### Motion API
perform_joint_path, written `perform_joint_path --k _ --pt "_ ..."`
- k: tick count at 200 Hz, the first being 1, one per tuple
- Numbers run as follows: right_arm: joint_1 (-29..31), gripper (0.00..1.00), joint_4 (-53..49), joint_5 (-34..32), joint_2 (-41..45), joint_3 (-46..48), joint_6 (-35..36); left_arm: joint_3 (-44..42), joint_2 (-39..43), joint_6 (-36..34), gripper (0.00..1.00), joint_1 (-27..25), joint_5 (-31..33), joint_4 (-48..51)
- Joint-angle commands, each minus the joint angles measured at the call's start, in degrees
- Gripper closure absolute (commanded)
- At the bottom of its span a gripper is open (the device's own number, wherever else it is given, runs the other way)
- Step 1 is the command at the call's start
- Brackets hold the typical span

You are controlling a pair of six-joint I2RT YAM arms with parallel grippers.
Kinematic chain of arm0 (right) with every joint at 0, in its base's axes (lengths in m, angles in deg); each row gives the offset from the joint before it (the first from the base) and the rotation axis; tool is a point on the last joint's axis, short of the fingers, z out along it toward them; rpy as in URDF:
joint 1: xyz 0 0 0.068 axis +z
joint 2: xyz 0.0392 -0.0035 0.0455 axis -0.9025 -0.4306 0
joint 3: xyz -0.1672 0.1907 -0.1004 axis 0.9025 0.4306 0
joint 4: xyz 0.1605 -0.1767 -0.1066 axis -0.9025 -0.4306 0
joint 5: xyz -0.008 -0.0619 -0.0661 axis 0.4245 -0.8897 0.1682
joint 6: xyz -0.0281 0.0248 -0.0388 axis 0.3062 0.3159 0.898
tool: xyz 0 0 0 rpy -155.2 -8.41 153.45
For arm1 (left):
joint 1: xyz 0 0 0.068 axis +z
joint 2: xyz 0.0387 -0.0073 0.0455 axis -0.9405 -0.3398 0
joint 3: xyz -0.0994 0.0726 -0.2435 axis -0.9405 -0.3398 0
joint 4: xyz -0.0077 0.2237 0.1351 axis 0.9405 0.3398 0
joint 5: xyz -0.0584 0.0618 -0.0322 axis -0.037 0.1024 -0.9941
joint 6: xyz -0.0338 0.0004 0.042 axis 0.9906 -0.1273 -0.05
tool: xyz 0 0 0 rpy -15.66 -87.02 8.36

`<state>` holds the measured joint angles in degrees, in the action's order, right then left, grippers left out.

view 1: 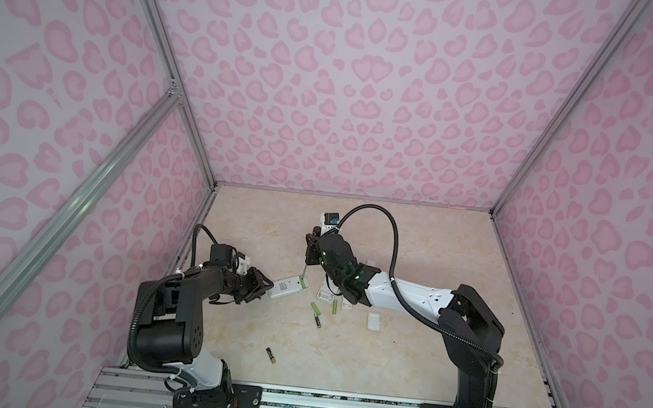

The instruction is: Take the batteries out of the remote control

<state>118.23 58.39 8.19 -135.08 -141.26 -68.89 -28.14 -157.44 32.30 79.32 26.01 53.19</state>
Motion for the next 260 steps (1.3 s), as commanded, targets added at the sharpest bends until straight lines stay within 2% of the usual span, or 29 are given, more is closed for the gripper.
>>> perform_joint_path --k 1,30,54,109,165,191,231,260 --pt "-0.8 1.00 -0.6 0.6 -1.8 -0.5 2.6 0.2 -0.8 -1.2 0.58 -0.1 4.4 5.2" --pt "-1.1 1.00 -1.5 2.1 -3.0 -1.6 2.4 0.3 -0.9 -1.4 0.58 -0.1 4.5 5.6" --pt "-1.8 1.00 -0.4 4.3 -3.4 -1.1 -0.9 0.4 -0.8 -1.4 0.58 0.0 4.6 5.6" --pt "-0.7 1.00 -0.2 2.4 -2.7 -1.1 0.2 0.1 -0.6 -1.5 0.58 -0.1 4.7 5.5" --pt "-0.8 1.00 -1.0 3.6 -4.7 -2.3 -1.1 0.0 -0.5 -1.6 0.58 0.0 4.6 5.7" --pt "-0.2 1.00 -1.6 2.6 -5.3 -2.6 1.2 -0.1 -0.4 -1.6 0.58 0.0 4.7 5.7" --pt "3.5 1.00 -7.2 -2.5 -7.0 -4.5 11.5 -0.1 -0.5 0.3 0.57 -0.1 6.3 5.8" --pt "5.0 1.00 -7.9 -4.3 -7.7 -6.7 14.3 0.5 -1.1 0.0 0.57 -0.1 6.1 6.3"
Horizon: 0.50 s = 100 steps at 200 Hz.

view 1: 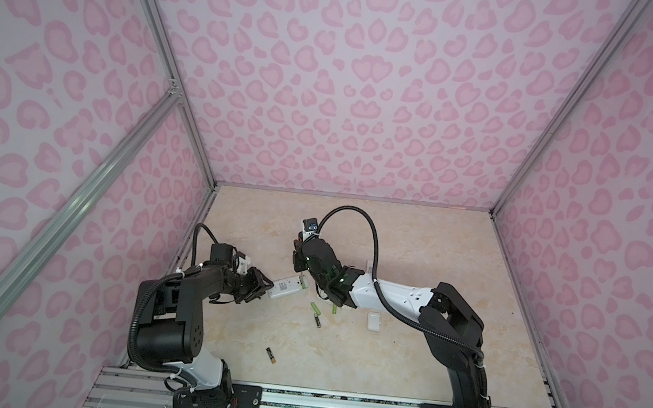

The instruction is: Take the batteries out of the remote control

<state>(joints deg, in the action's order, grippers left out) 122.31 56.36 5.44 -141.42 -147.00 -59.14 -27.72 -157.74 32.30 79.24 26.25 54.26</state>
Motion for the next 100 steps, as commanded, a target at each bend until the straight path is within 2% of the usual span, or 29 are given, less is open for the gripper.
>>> perform_joint_path --k 1,34,51,80,100 --pt "0.9 1.00 -5.8 -1.5 -1.4 -1.0 4.5 0.1 -0.8 -0.1 0.57 0.0 5.9 5.2" --pt "0.3 1.00 -5.5 0.2 -2.0 -0.6 0.5 0.4 -1.1 -0.2 0.57 0.1 5.8 5.6" --pt "-1.1 1.00 -4.1 2.5 -1.5 0.3 -4.9 0.5 -1.1 -0.3 0.57 0.0 5.7 5.7" --pt "-5.1 1.00 1.2 7.1 -0.2 7.2 -16.7 0.7 -1.3 -0.3 0.57 0.0 5.4 5.9" --pt "-6.8 1.00 3.5 8.3 0.0 10.2 -21.5 0.6 -1.3 -0.2 0.57 0.1 5.4 5.8"
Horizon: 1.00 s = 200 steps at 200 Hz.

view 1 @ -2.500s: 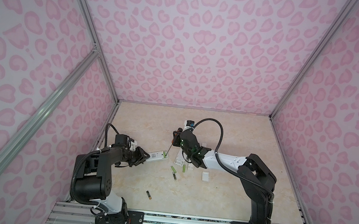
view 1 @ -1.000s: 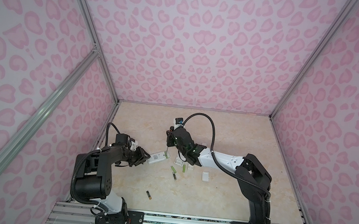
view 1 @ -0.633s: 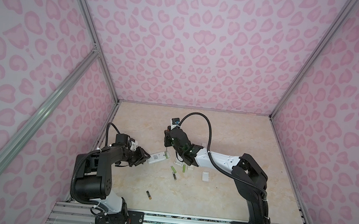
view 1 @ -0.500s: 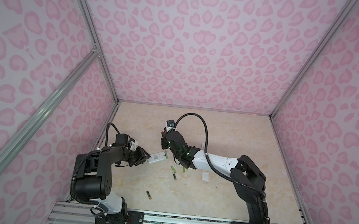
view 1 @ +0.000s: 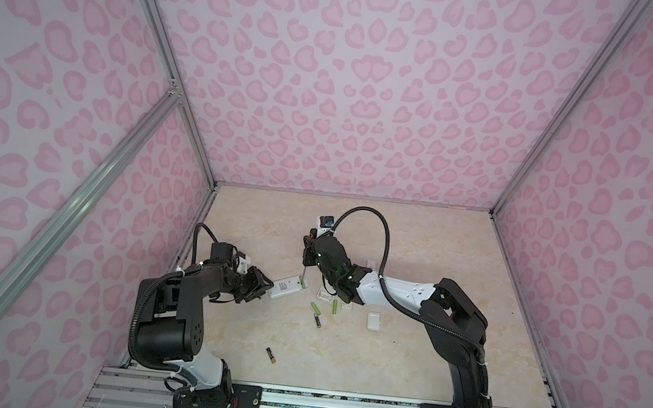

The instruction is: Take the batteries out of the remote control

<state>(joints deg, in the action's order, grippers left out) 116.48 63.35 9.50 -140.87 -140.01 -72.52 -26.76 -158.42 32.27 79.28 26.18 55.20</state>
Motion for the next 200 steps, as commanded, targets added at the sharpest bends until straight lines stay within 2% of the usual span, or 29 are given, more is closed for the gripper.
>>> perform_joint_path --k 1,39,104,170,200 --pt "-1.0 1.00 -3.5 4.2 -0.5 3.3 -8.1 -0.3 -0.7 -0.2 0.57 0.1 5.5 4.9" --pt "0.4 1.00 -3.3 0.8 1.1 4.5 -4.4 -0.4 -0.6 -0.1 0.57 0.1 5.1 5.0" --pt "5.4 1.00 -9.5 -5.1 -1.7 -2.6 9.8 -1.2 0.2 0.1 0.57 0.0 4.8 4.8" --pt "5.7 1.00 -8.6 -6.7 -1.0 -1.8 8.1 -2.0 1.0 0.2 0.57 0.0 4.2 4.8" --pt "4.9 1.00 -5.6 -5.2 1.6 0.4 5.4 -2.3 1.9 0.3 0.57 0.0 3.3 4.7"
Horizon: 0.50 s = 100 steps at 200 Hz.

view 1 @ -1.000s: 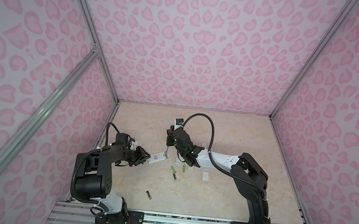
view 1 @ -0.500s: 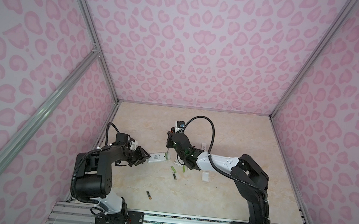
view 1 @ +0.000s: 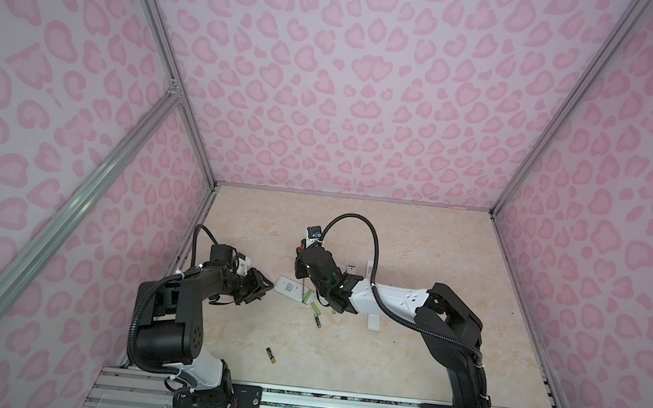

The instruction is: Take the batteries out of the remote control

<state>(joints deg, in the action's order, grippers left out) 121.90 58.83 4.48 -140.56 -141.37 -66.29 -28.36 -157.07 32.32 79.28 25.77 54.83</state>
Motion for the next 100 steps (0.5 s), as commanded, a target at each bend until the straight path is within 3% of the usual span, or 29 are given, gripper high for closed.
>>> perform_joint_path --k 1,60,100 --pt "-0.6 1.00 -0.9 0.0 1.5 1.8 -0.9 -0.7 0.7 0.2 0.57 0.0 3.7 5.1" --pt "-3.1 1.00 1.5 3.8 3.0 1.3 -0.1 -2.6 8.3 1.0 0.58 -0.5 5.0 7.3" --pt "-5.3 1.00 0.4 6.5 0.0 -1.6 2.3 -6.2 9.5 5.1 0.63 -5.4 4.4 3.6"
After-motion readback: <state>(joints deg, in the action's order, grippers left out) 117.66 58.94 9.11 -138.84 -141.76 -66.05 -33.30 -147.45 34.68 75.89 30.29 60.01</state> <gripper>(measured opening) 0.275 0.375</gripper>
